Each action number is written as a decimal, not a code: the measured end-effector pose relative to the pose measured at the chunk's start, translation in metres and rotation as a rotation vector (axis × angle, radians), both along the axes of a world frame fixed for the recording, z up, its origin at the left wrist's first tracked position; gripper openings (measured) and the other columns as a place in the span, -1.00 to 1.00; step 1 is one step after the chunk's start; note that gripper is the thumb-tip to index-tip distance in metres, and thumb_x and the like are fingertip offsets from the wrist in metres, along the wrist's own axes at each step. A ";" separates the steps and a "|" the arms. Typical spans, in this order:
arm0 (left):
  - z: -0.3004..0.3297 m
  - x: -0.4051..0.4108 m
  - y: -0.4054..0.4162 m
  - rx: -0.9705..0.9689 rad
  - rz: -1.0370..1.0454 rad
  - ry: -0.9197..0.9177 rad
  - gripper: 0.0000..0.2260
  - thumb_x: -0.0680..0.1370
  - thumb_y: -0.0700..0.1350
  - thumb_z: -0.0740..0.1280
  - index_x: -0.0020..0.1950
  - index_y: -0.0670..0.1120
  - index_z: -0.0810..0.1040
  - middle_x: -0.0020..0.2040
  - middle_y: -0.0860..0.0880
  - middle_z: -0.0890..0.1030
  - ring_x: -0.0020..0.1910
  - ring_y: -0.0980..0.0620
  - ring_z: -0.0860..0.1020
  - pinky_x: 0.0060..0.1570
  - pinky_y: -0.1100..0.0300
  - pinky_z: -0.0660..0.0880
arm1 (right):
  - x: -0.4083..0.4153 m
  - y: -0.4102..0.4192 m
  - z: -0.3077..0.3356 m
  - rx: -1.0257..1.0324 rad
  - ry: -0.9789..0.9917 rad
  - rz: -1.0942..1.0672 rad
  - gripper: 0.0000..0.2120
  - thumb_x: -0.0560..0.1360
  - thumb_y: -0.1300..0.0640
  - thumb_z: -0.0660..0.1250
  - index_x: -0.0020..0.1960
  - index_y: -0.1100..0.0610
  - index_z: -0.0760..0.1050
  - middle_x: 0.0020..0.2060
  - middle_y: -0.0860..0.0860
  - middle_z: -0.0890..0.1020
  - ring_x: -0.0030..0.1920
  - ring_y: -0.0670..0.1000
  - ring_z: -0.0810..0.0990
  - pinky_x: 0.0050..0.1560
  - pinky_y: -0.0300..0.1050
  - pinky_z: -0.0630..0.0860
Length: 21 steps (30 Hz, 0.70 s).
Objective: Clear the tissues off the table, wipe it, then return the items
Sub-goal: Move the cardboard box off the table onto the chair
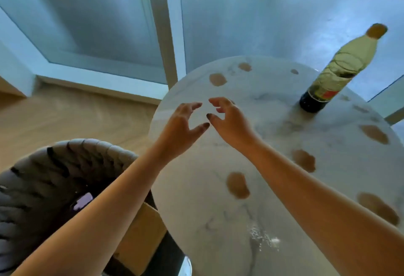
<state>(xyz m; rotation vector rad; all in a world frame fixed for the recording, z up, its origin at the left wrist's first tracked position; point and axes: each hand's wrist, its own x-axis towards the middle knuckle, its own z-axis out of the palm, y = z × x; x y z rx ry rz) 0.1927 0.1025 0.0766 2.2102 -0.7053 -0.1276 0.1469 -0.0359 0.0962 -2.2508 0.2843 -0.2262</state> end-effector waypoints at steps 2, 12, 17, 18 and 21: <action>0.011 0.004 -0.047 -0.001 -0.067 -0.002 -0.50 0.49 -0.04 0.38 0.38 -0.08 0.33 0.32 -0.07 0.41 0.30 0.04 0.38 0.27 0.21 0.34 | -0.009 -0.044 0.011 -0.011 -0.040 -0.084 -0.63 0.50 0.17 0.30 0.29 0.10 0.41 0.24 0.00 0.50 0.19 -0.03 0.49 0.10 -0.27 0.36; 0.038 0.028 -0.272 0.025 -0.294 -0.025 -0.41 0.45 -0.04 0.42 0.41 -0.13 0.28 0.37 -0.11 0.35 0.34 -0.04 0.35 0.31 0.15 0.29 | -0.038 -0.240 0.040 -0.125 -0.273 -0.578 -0.55 0.43 0.27 0.29 0.31 0.18 0.35 0.27 0.20 0.33 0.30 0.17 0.28 0.29 -0.03 0.25; 0.042 0.039 -0.351 0.043 -0.373 -0.032 -0.18 0.36 0.04 0.50 0.48 -0.12 0.13 0.44 -0.13 0.25 0.39 -0.08 0.26 0.35 0.03 0.27 | -0.022 -0.309 0.053 -0.213 -0.237 -0.635 -0.42 0.45 0.16 0.33 0.41 0.19 0.20 0.38 0.18 0.23 0.38 0.14 0.19 0.32 -0.12 0.15; 0.041 0.042 -0.363 0.051 -0.393 -0.029 -0.14 0.35 0.06 0.50 0.48 -0.10 0.10 0.44 -0.12 0.24 0.40 -0.07 0.24 0.35 0.04 0.26 | -0.016 -0.319 0.055 -0.215 -0.216 -0.607 -0.39 0.48 0.13 0.31 0.44 0.18 0.15 0.41 0.16 0.21 0.41 0.13 0.17 0.36 -0.09 0.15; 0.035 0.048 -0.388 0.014 -0.411 0.051 -0.11 0.31 0.08 0.53 0.47 -0.10 0.10 0.42 -0.10 0.28 0.37 -0.04 0.29 0.33 0.03 0.32 | 0.000 -0.339 0.060 -0.179 -0.145 -0.469 -0.42 0.51 0.07 0.28 0.45 0.16 0.14 0.39 0.12 0.31 0.38 0.11 0.28 0.31 -0.07 0.26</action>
